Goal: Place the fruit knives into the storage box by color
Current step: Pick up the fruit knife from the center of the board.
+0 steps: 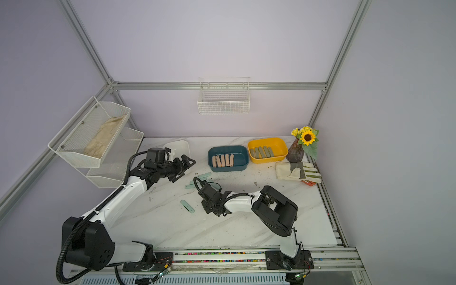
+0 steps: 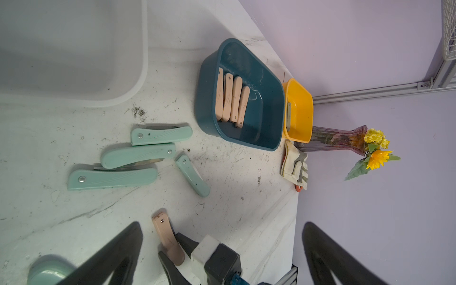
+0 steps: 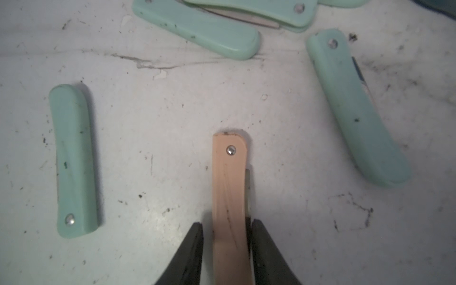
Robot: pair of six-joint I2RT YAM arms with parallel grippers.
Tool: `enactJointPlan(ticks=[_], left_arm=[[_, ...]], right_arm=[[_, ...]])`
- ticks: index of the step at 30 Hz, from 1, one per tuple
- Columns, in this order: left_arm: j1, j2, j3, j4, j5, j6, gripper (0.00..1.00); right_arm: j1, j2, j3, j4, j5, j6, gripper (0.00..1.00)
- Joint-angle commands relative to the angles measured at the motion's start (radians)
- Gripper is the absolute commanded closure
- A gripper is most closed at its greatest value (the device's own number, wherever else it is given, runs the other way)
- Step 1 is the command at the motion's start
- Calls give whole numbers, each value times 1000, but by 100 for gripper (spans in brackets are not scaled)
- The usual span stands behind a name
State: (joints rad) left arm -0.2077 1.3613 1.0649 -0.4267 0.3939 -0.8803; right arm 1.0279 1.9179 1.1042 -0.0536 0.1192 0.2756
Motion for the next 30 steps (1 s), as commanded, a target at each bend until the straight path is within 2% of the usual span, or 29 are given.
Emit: enactJointPlan(ticks=[1, 11, 16, 30], left_arm=[[1, -6, -14, 34, 18, -6, 0], [1, -5, -19, 34, 19, -6, 0], [1, -8, -21, 34, 16, -6, 0], [-1, -1, 4, 34, 27, -8, 0]], right_arm=[[7, 65, -11, -143, 8, 3, 64], [8, 34, -48, -150, 31, 17, 73], [8, 3, -61, -128, 3, 41, 77], [-7, -145, -32, -124, 3, 87, 79]])
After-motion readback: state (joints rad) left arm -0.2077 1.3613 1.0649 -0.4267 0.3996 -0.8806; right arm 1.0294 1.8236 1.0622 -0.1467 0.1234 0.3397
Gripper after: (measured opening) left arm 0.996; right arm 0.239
